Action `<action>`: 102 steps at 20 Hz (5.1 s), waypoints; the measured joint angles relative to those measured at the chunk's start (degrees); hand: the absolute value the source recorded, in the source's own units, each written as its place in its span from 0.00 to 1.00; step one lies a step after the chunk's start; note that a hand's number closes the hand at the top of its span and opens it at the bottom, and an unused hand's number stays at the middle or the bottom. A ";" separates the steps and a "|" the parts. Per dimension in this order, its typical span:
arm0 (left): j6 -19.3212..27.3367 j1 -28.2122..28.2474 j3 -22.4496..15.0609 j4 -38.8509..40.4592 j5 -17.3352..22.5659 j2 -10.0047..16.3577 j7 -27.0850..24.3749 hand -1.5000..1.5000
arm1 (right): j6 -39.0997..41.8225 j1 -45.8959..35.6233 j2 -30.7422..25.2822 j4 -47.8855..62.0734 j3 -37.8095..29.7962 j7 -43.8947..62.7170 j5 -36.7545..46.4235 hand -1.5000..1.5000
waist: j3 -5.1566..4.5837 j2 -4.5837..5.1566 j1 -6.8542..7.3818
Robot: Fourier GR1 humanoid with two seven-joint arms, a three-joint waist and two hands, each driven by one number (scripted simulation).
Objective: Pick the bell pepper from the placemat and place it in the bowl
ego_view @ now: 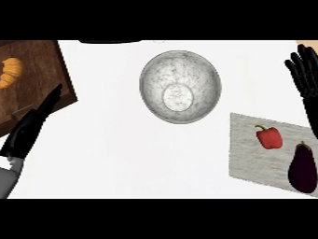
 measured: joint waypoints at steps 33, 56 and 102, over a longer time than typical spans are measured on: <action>8.28 1.41 2.12 -10.11 3.08 -19.78 6.77 0.50 | 1.45 27.12 -5.36 -9.00 -14.35 -2.86 2.80 0.00 | 0.15 -0.19 2.30; 3.98 1.10 6.80 -9.25 -1.58 -24.65 7.79 0.50 | 16.27 22.15 -0.20 3.00 -13.45 1.60 11.56 0.00 | 0.22 -0.18 2.25; -3.06 3.73 12.76 -11.95 -7.67 -29.80 8.97 0.50 | 13.93 7.78 9.19 30.26 -10.10 -16.64 37.49 1.00 | -0.48 -0.44 2.59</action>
